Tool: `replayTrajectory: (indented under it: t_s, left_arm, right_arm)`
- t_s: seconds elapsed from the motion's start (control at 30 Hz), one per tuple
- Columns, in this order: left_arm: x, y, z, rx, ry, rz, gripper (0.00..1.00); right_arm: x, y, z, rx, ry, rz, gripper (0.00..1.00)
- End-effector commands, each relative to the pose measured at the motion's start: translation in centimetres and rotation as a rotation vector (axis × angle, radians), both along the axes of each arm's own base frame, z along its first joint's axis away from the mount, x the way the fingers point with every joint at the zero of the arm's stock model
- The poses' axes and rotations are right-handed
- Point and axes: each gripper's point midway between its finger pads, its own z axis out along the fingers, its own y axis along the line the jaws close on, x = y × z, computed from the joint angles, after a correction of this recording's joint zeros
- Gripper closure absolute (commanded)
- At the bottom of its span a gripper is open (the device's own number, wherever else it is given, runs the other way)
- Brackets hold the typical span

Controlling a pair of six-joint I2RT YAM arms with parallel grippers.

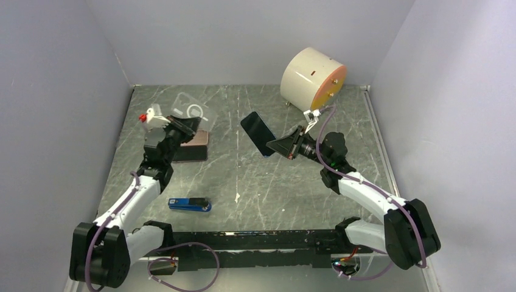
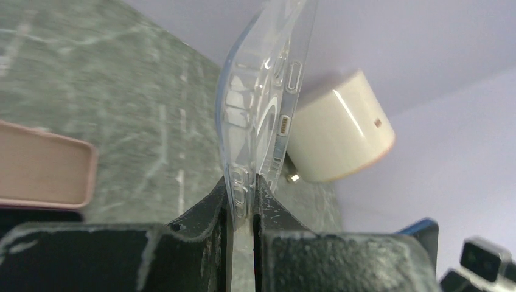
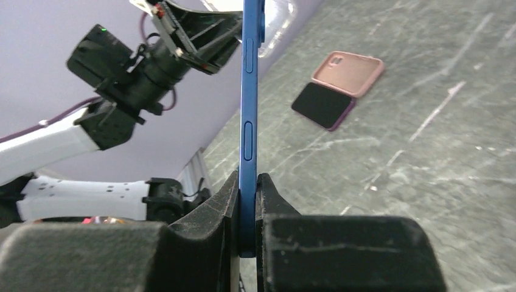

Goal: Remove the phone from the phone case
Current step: Place the phone case at the center of the board.

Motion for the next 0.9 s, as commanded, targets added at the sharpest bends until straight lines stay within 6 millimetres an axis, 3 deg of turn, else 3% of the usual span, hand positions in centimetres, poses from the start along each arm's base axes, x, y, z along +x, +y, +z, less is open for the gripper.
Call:
replayTrajectory:
  t_s: [0.0, 0.4, 0.6, 0.87]
  left_arm:
    - [0.3, 4.9, -1.7, -0.031, 0.07, 0.165, 0.98]
    - [1.4, 16.7, -9.0, -0.063, 0.29, 0.512, 0.97]
    - [1.5, 20.1, -12.8, -0.142, 0.359, 0.59, 0.97]
    - [2.8, 23.2, -15.6, -0.173, 0.398, 0.637, 0.98]
  right_arm:
    - [0.8, -0.8, 0.6, -0.022, -0.106, -0.065, 1.0]
    - [1.5, -2.0, -2.3, -0.126, -0.139, -0.146, 1.0]
    - [1.5, -2.3, -2.6, -0.145, -0.181, -0.158, 1.0]
    - [1.5, -2.3, -2.9, -0.147, -0.195, -0.158, 1.0]
